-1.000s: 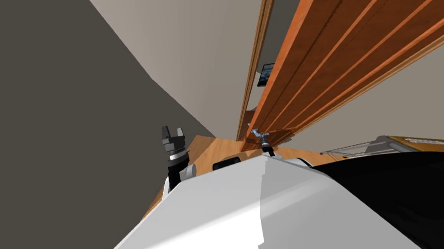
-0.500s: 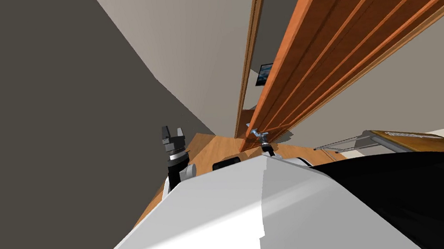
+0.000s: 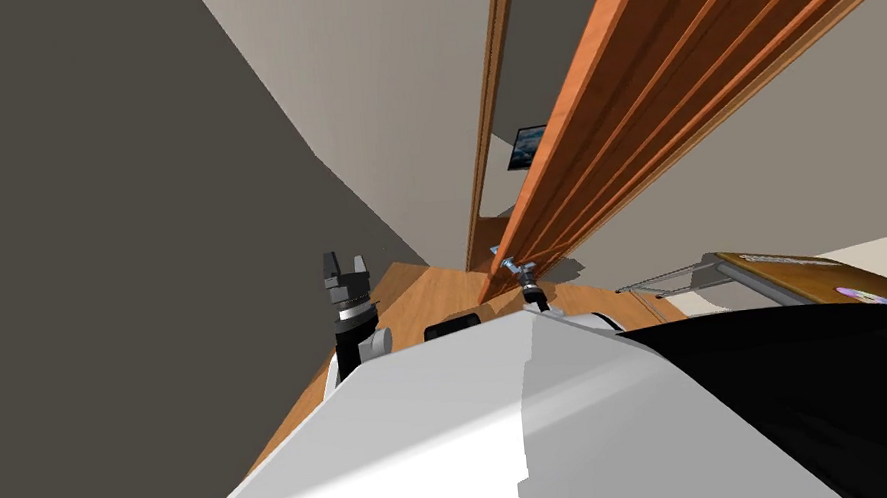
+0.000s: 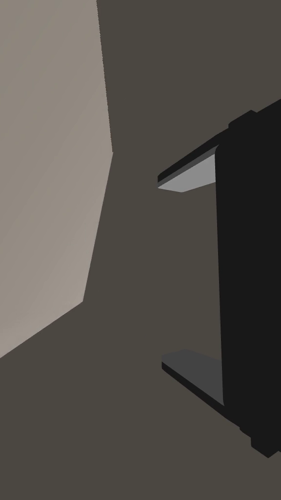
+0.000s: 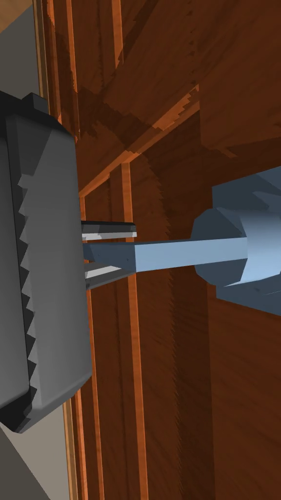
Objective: Pull the door open
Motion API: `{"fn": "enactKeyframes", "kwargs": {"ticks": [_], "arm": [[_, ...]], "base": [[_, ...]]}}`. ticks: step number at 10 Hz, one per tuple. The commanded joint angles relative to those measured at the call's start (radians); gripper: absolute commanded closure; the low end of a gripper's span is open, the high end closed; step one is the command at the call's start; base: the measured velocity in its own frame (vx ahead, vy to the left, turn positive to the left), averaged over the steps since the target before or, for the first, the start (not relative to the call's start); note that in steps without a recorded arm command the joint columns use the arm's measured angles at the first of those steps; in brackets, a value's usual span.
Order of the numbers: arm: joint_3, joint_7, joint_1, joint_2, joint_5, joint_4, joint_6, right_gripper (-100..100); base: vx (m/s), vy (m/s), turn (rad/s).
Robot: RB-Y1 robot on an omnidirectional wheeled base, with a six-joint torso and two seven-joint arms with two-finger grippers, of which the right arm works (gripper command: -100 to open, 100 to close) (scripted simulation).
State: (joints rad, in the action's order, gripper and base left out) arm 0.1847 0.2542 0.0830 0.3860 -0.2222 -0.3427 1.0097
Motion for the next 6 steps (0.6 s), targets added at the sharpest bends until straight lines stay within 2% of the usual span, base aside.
{"fn": "enactKeyframes", "kwargs": {"ticks": [1, 3, 6], "arm": [[0.002, 0.001, -0.006, 0.001, -0.001, -0.007, -0.004, 100], [0.001, 0.001, -0.005, 0.001, 0.000, -0.006, -0.004, 100], [-0.001, 0.000, -0.003, 0.000, 0.001, -0.006, -0.004, 100]], "base": [[-0.217, -0.011, 0.018], [-0.208, -0.022, 0.004], [-0.159, -0.030, 0.022]]}}
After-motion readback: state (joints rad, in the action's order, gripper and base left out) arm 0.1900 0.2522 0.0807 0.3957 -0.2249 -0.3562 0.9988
